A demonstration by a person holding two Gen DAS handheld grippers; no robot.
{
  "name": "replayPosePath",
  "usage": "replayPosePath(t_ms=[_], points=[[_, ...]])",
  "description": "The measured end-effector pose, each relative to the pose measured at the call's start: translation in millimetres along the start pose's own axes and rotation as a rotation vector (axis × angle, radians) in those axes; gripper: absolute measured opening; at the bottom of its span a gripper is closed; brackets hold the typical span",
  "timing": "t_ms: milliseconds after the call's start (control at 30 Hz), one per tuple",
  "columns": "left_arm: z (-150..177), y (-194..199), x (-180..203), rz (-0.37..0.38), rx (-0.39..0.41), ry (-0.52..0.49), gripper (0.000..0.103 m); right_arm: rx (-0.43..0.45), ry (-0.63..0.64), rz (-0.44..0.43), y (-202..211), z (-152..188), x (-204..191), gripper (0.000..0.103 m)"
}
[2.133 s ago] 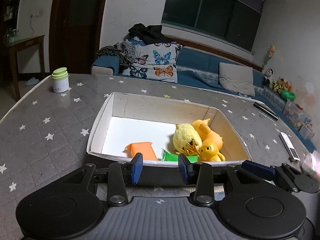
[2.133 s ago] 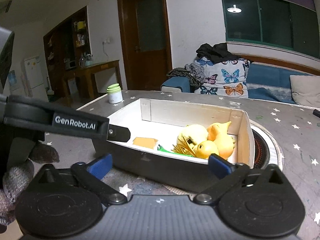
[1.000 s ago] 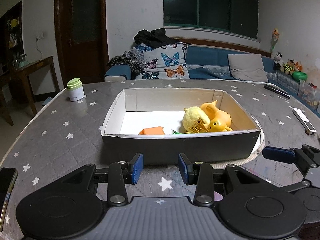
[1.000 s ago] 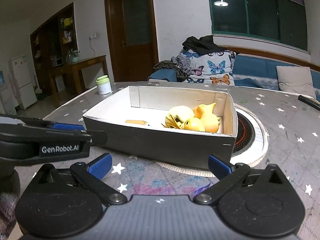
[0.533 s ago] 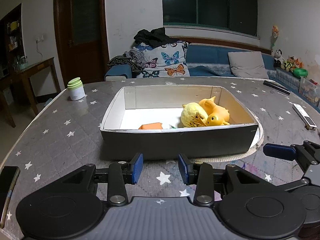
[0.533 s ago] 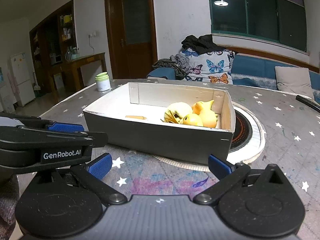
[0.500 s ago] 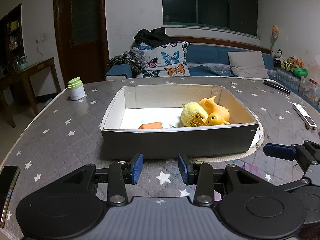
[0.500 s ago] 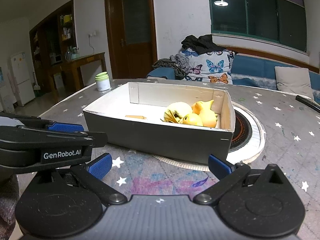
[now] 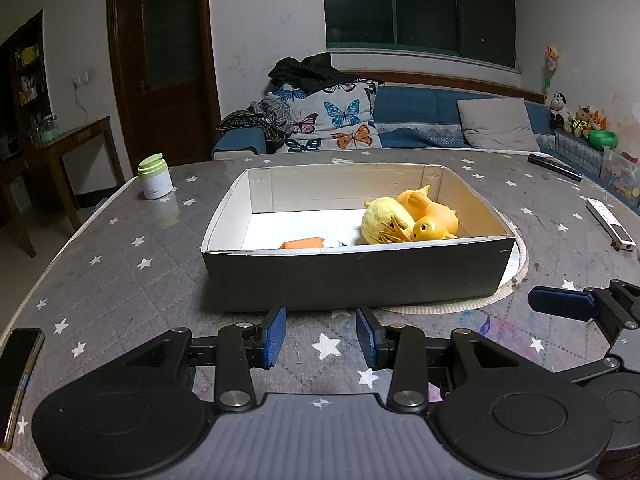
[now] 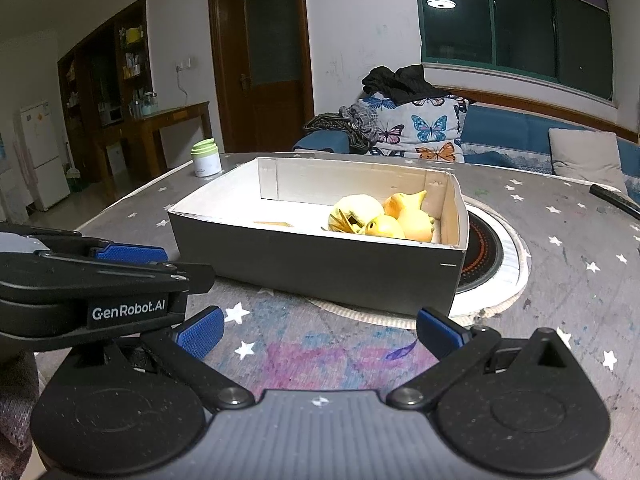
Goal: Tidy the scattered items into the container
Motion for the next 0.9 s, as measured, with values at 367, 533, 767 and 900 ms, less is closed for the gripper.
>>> replayPosePath(t_ms=[367, 533, 767, 900], points=[[1.8, -0.4, 0.3, -0.004, 0.001, 0.000, 0.041, -0.001, 0.001, 0.002, 1.0, 1.7, -1.8, 0.103], [2.0, -1.2, 0.4, -0.006, 0.002, 0.001, 0.041, -0.002, 0.000, 0.002, 0.5, 1.7, -2.6, 0.103], [2.5, -2.4, 0.4, -0.010, 0.001, -0.002, 0.041, -0.009, -0.002, 0.003, -1.9, 2.8, -3.5, 0.103], [2.8, -2.9, 1.1, -0.017, 0.001, -0.007, 0.041, -0.013, -0.004, 0.001, -3.0, 3.4, -3.3, 0.103]])
Point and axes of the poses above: each gripper's, at about its wrist camera, not at the fingertips, and y roughly against the way its jaws point, x to its right, z to its underside, the point moved 5 cm from there along -y, roughly the way its jaws point, and after that the axes turned 15 degrees about y, right-handed, at the moved point
